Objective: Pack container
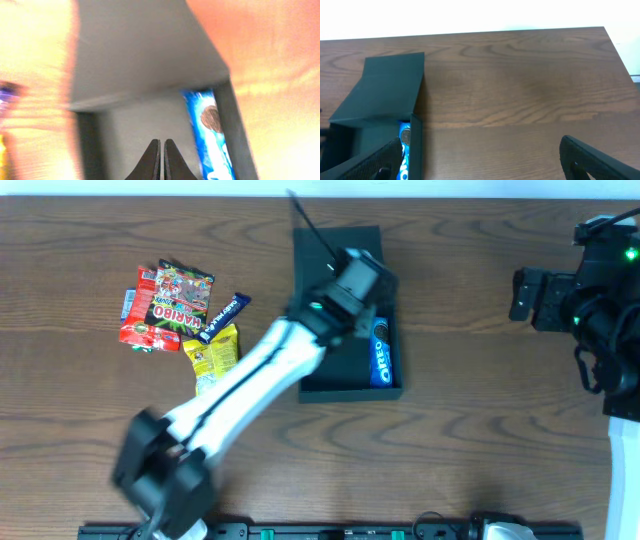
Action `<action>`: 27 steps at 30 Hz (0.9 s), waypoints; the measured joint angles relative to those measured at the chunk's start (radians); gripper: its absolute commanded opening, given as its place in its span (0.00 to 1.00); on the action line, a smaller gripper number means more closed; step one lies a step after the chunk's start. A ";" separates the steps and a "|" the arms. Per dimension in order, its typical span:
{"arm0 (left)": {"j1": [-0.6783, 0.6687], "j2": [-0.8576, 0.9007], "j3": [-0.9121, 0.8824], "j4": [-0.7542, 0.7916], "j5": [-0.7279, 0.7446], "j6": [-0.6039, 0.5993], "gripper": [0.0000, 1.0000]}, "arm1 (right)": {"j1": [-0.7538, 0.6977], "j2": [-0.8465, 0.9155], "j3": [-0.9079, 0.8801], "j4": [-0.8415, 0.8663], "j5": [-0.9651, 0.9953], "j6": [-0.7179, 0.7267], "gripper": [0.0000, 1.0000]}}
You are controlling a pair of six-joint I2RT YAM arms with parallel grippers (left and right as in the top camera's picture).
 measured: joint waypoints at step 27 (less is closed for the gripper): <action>0.904 0.102 0.007 -0.089 0.427 0.440 0.42 | 0.000 0.116 -0.001 0.028 0.000 -0.008 0.99</action>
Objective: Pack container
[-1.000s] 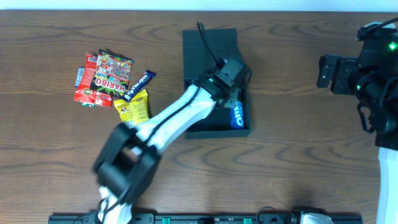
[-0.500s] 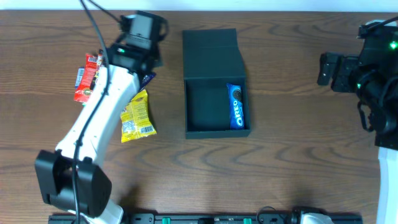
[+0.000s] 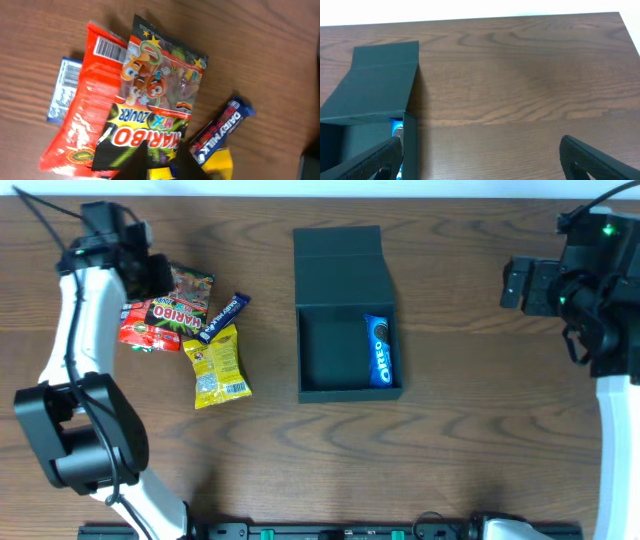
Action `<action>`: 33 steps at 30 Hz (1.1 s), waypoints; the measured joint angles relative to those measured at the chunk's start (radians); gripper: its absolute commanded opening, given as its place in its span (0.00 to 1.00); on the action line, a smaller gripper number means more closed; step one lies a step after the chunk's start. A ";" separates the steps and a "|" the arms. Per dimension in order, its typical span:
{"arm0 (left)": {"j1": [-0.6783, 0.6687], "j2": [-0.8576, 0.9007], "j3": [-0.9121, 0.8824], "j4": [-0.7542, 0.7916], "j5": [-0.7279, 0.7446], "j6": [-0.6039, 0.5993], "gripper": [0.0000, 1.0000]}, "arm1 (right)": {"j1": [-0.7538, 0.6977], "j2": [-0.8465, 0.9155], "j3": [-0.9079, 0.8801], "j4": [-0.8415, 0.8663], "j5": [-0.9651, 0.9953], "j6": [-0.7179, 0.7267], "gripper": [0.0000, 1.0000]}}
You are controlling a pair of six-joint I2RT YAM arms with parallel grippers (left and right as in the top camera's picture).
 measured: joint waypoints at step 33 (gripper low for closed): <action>0.049 0.203 0.000 0.083 0.052 0.119 0.28 | 0.000 0.017 0.000 0.001 0.000 -0.047 0.99</action>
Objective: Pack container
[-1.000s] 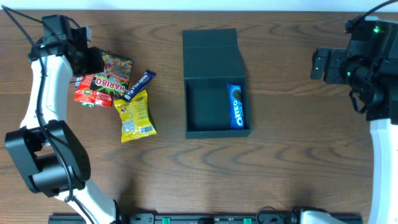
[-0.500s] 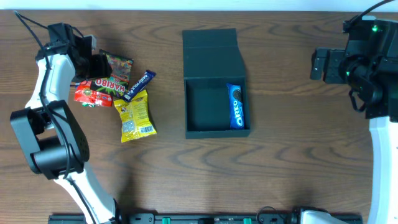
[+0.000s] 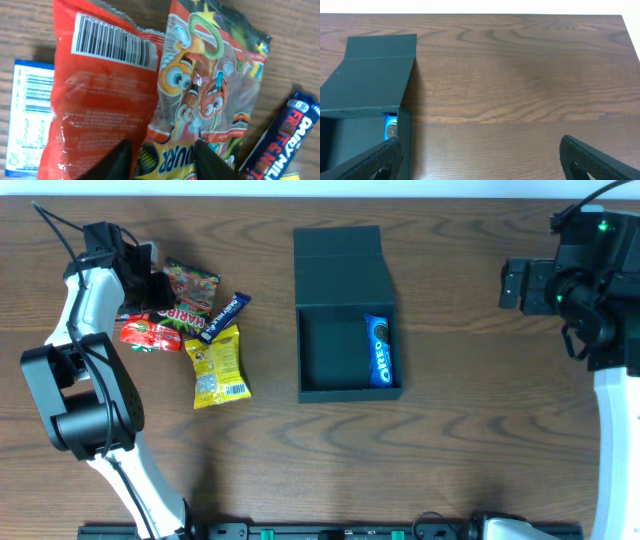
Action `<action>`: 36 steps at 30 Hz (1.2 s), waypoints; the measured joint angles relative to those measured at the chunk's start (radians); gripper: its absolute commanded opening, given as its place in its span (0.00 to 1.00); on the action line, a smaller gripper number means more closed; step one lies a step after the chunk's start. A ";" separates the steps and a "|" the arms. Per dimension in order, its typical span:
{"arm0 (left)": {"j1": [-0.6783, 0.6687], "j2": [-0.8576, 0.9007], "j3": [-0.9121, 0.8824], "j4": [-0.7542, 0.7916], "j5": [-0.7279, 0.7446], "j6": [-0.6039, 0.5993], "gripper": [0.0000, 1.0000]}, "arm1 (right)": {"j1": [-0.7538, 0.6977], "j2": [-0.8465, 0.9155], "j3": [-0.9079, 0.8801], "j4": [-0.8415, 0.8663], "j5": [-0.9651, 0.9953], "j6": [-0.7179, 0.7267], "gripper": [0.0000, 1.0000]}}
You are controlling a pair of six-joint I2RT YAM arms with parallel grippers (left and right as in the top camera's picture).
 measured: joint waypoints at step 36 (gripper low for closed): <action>-0.105 -0.429 0.116 -0.062 0.148 -0.136 0.06 | 0.000 0.000 -0.002 0.016 0.000 0.000 0.99</action>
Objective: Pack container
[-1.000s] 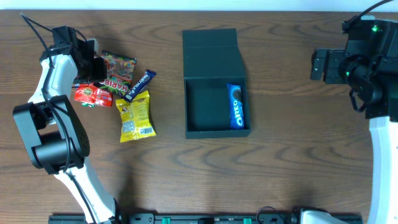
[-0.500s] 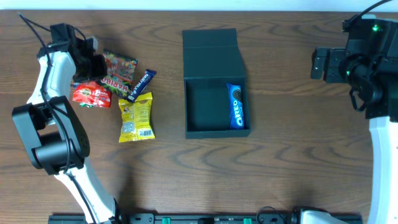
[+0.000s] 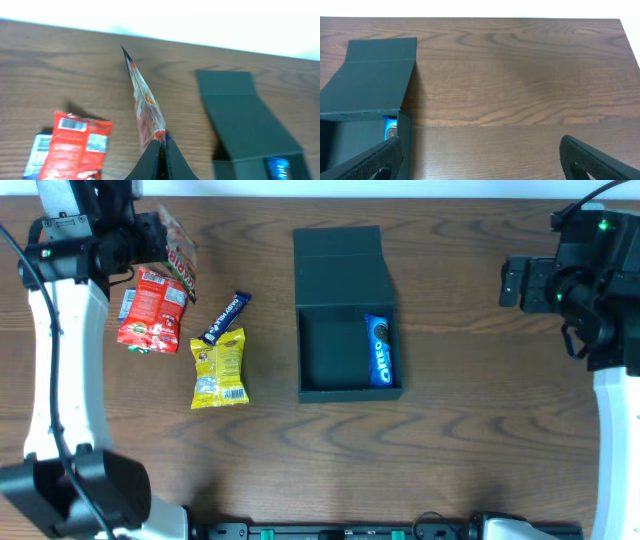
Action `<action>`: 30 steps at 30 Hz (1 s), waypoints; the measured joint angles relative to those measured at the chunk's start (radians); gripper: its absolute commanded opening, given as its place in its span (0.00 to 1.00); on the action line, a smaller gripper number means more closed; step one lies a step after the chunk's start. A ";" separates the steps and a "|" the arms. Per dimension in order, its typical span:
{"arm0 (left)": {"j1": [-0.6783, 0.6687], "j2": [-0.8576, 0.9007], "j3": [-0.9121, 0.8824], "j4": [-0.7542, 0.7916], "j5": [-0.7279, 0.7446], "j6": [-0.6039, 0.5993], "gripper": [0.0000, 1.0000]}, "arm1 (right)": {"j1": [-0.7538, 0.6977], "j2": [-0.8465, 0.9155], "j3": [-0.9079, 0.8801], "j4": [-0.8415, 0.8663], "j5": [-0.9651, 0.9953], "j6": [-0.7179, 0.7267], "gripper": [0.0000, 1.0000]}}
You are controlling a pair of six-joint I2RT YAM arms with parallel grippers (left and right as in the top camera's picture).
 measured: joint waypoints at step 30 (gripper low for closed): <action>-0.431 0.032 -0.085 -0.283 -0.259 -0.100 0.65 | 0.000 0.000 0.000 -0.010 -0.042 0.000 0.99</action>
